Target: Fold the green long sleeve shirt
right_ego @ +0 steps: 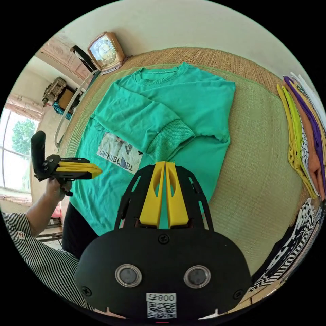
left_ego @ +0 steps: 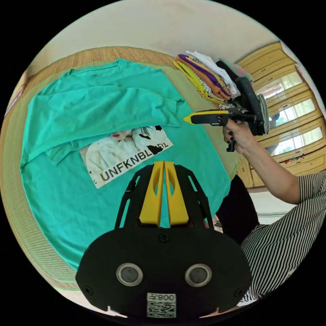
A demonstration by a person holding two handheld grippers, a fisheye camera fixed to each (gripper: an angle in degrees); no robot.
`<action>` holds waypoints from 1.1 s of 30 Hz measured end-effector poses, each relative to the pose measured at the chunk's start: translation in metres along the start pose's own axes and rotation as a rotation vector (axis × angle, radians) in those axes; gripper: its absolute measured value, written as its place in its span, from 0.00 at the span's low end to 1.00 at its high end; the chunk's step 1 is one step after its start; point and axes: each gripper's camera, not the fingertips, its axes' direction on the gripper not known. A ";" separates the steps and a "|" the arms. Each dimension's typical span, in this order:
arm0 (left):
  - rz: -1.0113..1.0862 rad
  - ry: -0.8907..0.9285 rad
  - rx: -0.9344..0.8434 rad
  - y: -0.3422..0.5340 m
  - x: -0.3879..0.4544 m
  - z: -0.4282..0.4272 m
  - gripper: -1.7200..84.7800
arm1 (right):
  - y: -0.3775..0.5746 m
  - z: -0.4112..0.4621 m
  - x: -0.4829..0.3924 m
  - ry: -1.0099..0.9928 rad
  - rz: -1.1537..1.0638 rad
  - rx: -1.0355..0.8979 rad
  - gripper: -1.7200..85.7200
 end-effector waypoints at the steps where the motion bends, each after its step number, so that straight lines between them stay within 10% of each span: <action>1: -0.053 0.009 0.028 0.025 -0.011 -0.015 0.02 | 0.009 -0.006 0.002 -0.009 0.006 0.008 0.02; 16: -0.784 0.214 0.385 0.381 -0.132 -0.078 0.11 | 0.298 -0.023 0.058 -0.305 0.358 0.035 0.03; 33: -0.776 0.416 0.311 0.456 -0.188 -0.037 0.13 | 0.385 0.005 0.081 -0.366 0.440 0.047 0.10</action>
